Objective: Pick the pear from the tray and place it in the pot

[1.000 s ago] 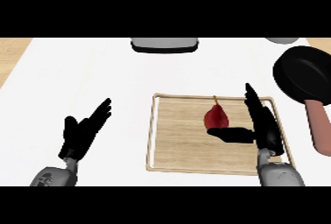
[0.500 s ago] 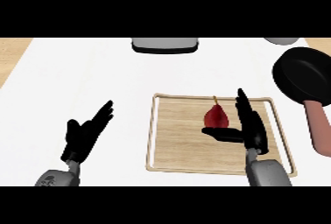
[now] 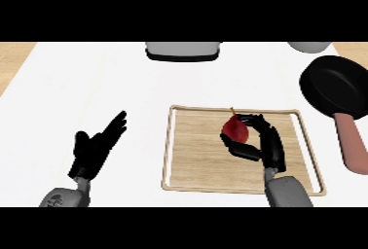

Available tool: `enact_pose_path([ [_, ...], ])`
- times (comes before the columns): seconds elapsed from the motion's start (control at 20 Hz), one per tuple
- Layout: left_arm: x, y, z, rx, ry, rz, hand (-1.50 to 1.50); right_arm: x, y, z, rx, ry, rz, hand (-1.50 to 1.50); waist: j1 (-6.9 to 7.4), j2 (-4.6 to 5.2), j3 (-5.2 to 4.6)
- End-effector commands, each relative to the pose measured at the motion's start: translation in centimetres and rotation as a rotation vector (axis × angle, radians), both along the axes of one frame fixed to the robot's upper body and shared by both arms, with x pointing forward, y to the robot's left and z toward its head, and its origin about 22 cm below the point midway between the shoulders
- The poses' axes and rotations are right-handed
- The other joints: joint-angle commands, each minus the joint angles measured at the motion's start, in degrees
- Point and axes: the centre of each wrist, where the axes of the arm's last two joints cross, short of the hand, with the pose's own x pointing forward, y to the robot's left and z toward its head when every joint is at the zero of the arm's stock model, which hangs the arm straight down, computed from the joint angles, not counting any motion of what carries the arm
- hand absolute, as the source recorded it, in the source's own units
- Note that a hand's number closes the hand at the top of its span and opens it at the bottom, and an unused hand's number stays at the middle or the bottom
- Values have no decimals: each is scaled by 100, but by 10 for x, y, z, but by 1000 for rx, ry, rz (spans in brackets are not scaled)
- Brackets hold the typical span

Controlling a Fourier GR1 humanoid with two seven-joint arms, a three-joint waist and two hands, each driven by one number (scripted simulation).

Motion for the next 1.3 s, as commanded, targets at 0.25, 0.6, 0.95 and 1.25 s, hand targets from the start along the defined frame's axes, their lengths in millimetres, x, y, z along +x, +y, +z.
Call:
enact_pose_path([
  [0.25,-9,0,-3,7,-5,-18,0,1,7,-28,45,-30,8,150,52,137,115],
  [0.6,-4,3,0,-4,-19,30,0,-12,-220,52,-81,-128,228,150,-208,191,184],
  [0.95,-5,2,-2,-16,-26,16,0,-38,-328,122,-113,-266,286,150,-38,272,211],
  [1.25,-2,1,-1,-13,-26,-12,0,-60,-381,179,-214,-332,289,150,146,302,206],
])
